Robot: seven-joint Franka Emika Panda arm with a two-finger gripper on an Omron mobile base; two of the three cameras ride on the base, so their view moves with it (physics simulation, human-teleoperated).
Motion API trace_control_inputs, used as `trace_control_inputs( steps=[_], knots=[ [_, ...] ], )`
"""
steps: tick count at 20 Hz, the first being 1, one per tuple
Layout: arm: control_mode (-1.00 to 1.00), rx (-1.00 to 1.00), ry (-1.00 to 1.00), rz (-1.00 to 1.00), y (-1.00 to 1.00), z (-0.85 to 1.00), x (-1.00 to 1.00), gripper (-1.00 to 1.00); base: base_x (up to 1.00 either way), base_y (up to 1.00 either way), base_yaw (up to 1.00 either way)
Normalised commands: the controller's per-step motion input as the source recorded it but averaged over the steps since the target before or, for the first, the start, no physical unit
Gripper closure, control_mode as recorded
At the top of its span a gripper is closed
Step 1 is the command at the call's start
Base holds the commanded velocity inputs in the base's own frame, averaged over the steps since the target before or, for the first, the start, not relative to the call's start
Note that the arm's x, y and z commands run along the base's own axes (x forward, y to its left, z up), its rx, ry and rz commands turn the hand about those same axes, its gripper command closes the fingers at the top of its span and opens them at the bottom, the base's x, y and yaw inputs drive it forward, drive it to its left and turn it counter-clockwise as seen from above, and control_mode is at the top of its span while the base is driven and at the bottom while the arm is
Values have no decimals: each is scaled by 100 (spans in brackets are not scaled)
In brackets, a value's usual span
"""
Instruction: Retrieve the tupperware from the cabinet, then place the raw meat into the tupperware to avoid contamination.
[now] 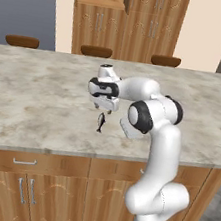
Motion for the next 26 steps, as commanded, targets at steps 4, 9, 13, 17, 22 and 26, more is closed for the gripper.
trace_control_inputs(
  steps=[4, 9, 13, 17, 22, 26],
  knots=[
    [-100, -1, -5, -4, 9, -16, 19, -100, 0, 0, 0],
    [-100, 0, 5, -1, -18, -34, 3, -100, 0, 0, 0],
    [-100, 0, 3, 0, -19, -57, 11, -100, 0, 0, 0],
    [-100, 1, 1, 5, 6, -33, 23, -100, 0, 0, 0],
    [-100, 1, 2, 6, 9, -34, 15, -100, 0, 0, 0],
    [-100, 4, 0, 7, 0, -44, 1, -100, 0, 0, 0]
  ],
)
